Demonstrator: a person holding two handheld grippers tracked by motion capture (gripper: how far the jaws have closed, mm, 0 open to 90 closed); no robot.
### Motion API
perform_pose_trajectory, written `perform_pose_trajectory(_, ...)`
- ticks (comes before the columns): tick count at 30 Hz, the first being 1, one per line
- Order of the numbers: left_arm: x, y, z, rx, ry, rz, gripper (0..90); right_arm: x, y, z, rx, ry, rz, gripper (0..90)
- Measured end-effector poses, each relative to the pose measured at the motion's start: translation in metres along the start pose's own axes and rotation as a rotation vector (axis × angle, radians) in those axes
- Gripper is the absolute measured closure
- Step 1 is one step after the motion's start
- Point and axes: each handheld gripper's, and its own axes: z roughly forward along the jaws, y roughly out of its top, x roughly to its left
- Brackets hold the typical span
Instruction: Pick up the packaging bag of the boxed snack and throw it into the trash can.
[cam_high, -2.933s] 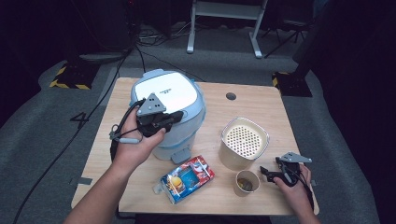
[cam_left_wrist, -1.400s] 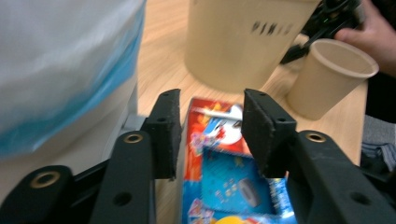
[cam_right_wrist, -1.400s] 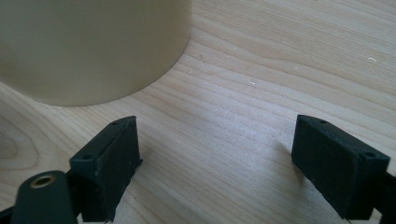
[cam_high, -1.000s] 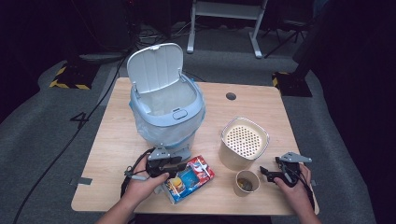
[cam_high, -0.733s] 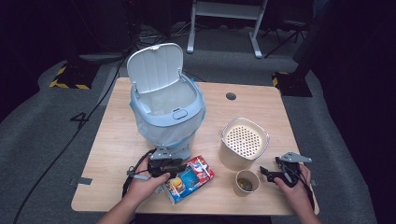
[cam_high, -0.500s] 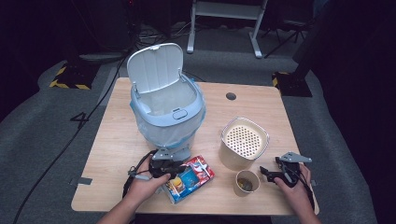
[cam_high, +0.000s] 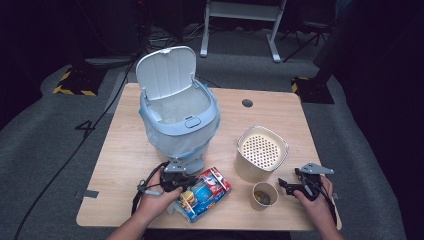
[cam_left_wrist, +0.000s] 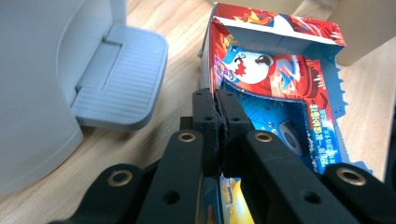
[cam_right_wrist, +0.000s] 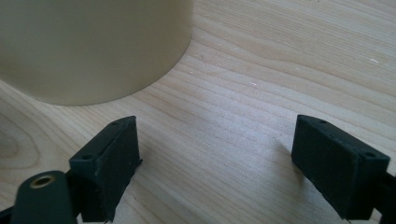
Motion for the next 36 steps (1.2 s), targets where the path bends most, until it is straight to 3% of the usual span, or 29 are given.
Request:
perform_pose_trajectory(6, -0.008, 0.004, -0.01, -0.032, -0.014, 0.013, 88.8, 0.0, 0.0, 0.0, 0.0, 0.0, 0.0, 15.2)
perform_pose_trajectory(12, -0.02, 0.017, -0.03, -0.128, -0.02, 0.051, 88.9, 0.0, 0.0, 0.0, 0.0, 0.0, 0.0, 15.2)
perform_pose_trajectory(18, -0.023, 0.029, -0.042, -0.184, -0.016, 0.07, 88.9, 0.0, 0.0, 0.0, 0.0, 0.0, 0.0, 15.3)
perform_pose_trajectory(36, -0.029, 0.077, -0.092, -0.39, 0.037, 0.134, 88.7, 0.0, 0.0, 0.0, 0.0, 0.0, 0.0, 15.3)
